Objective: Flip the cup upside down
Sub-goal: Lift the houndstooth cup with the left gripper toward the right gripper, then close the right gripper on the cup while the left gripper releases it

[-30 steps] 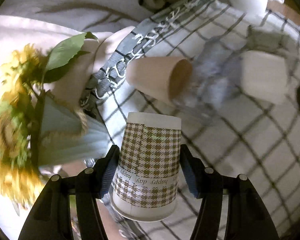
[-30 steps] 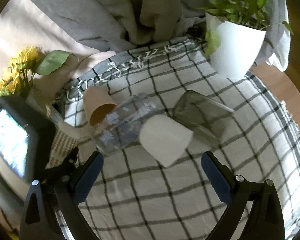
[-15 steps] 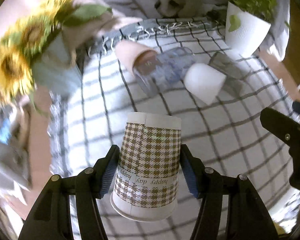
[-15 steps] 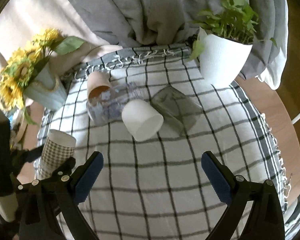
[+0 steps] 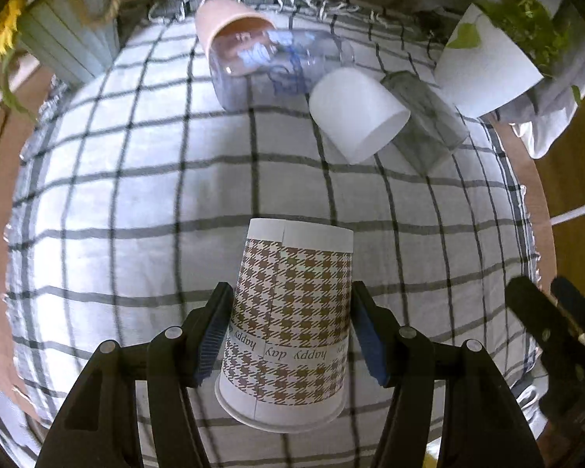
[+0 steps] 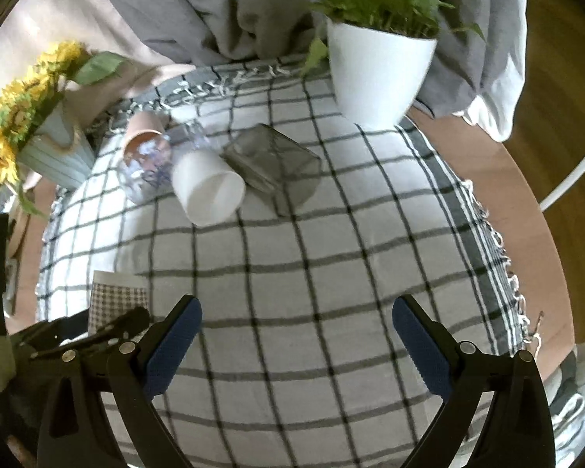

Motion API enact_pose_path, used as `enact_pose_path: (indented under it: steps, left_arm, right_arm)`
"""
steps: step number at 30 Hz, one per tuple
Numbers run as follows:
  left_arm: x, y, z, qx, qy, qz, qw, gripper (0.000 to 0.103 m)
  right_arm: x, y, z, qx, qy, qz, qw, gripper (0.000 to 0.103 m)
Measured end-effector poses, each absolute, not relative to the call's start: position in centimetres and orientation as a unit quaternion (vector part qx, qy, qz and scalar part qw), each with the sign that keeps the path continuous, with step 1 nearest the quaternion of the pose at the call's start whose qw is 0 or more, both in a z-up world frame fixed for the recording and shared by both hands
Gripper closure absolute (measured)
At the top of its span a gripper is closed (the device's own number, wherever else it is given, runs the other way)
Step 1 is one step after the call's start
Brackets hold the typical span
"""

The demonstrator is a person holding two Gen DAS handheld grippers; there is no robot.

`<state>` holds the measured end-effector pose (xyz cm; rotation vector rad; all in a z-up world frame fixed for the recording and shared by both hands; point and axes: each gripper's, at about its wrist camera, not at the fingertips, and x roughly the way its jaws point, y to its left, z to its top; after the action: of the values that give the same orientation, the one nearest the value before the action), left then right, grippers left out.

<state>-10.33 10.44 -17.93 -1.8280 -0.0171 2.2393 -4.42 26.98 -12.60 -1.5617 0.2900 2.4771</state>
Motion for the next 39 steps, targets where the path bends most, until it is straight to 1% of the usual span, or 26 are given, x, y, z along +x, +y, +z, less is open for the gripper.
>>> enact_pose_path:
  steps: [3, 17, 18, 19, 21, 26, 28, 30, 33, 39]
  left_arm:
    - [-10.6, 10.9, -18.4, -0.634, -0.021, 0.764, 0.117, 0.044]
    - [-11.8, 11.8, -20.1, -0.646, 0.009, 0.758, 0.088, 0.043]
    - [-11.9, 12.0, -20.1, -0.645, 0.012, 0.759, 0.087, 0.04]
    - [-11.9, 12.1, -20.1, -0.644, 0.016, 0.76, 0.086, 0.033]
    - [-11.8, 12.1, -19.6, -0.636, 0.023, 0.766, 0.086, 0.026]
    - [-11.4, 11.5, -17.3, -0.616, 0.021, 0.782, 0.089, 0.023]
    - [-11.2, 10.7, -15.9, -0.599, 0.019, 0.796, 0.085, 0.018]
    - [-10.9, 9.9, -14.7, -0.581, 0.02, 0.81, 0.082, 0.015]
    - [-10.2, 8.0, -13.2, -0.556, 0.031, 0.828, 0.071, 0.012]
    - [-10.1, 3.5, -12.3, -0.535, 0.042, 0.843, 0.032, 0.011]
  right_arm:
    - [-4.3, 28.0, -13.5, -0.538, 0.102, 0.83, 0.105, 0.004]
    - [-5.2, 28.4, -15.0, -0.553, 0.084, 0.823, 0.103, 0.004]
    - [-5.2, 28.3, -15.1, -0.553, 0.082, 0.823, 0.101, 0.004]
    - [-5.3, 28.2, -15.1, -0.554, 0.082, 0.822, 0.101, 0.004]
    - [-5.2, 28.1, -15.0, -0.554, 0.081, 0.822, 0.101, 0.004]
    - [-4.5, 28.2, -13.4, -0.541, 0.087, 0.829, 0.116, 0.004]
    - [-4.0, 28.2, -12.2, -0.526, 0.095, 0.837, 0.121, 0.004]
    - [-3.7, 28.1, -11.1, -0.512, 0.1, 0.844, 0.122, 0.004]
    - [-4.0, 27.3, -9.9, -0.499, 0.106, 0.853, 0.109, 0.004]
    - [-6.2, 23.8, -9.9, -0.504, 0.099, 0.857, 0.043, 0.004]
